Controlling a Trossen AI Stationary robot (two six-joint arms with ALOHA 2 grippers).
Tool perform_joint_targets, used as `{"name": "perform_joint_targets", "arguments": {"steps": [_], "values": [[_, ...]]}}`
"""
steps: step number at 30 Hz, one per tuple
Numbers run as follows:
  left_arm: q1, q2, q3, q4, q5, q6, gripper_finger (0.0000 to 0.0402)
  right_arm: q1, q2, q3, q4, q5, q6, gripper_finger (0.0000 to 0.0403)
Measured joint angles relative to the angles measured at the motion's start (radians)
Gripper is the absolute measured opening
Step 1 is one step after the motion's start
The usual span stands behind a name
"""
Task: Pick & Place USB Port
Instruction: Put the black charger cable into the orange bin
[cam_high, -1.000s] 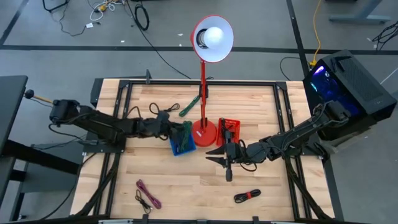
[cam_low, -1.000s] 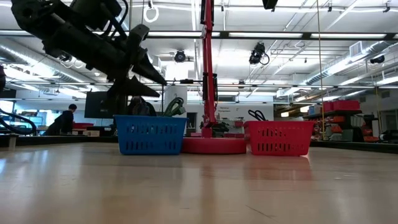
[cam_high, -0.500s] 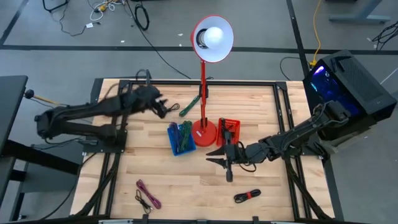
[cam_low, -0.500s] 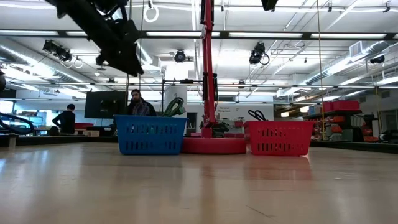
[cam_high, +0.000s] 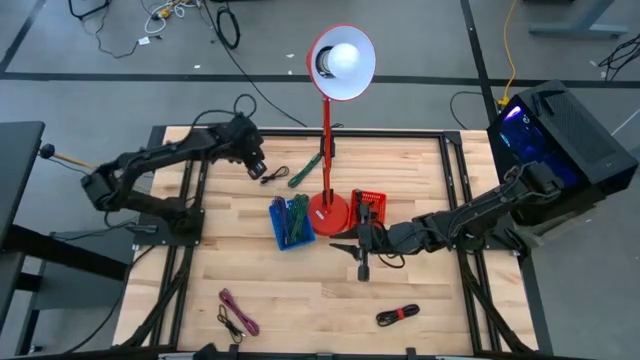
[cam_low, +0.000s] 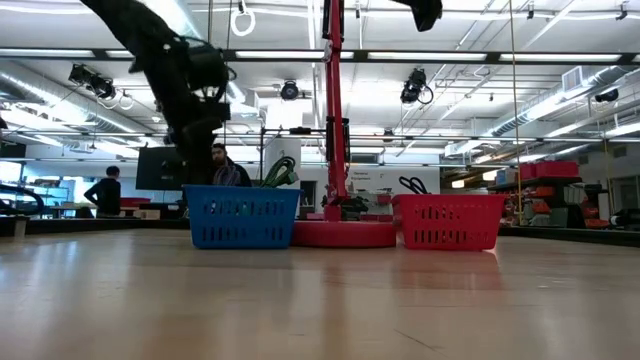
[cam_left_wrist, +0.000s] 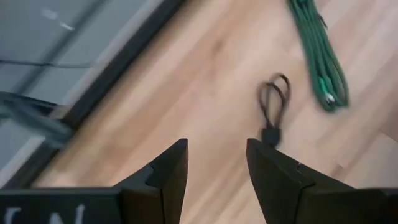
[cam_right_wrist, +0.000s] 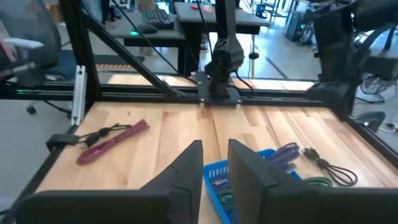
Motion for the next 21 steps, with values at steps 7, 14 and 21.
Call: {"name": "perform_joint_targets", "arguments": {"steps": [7, 14, 21], "values": [[0.032, 0.135, 0.001, 0.001, 0.232, 0.075, 0.0169, -0.023, 0.0, 0.0, -0.045, 0.0, 0.004, 0.0076], [-0.026, 0.26, 0.001, 0.012, 0.243, 0.083, 0.0169, -0.029, 0.0, 0.0, -0.07, 0.0, 0.005, 0.0076], [-0.081, 0.333, 0.001, 0.045, 0.131, 0.083, 0.0169, -0.029, 0.0, 0.0, -0.069, -0.001, 0.021, 0.0076]]}}
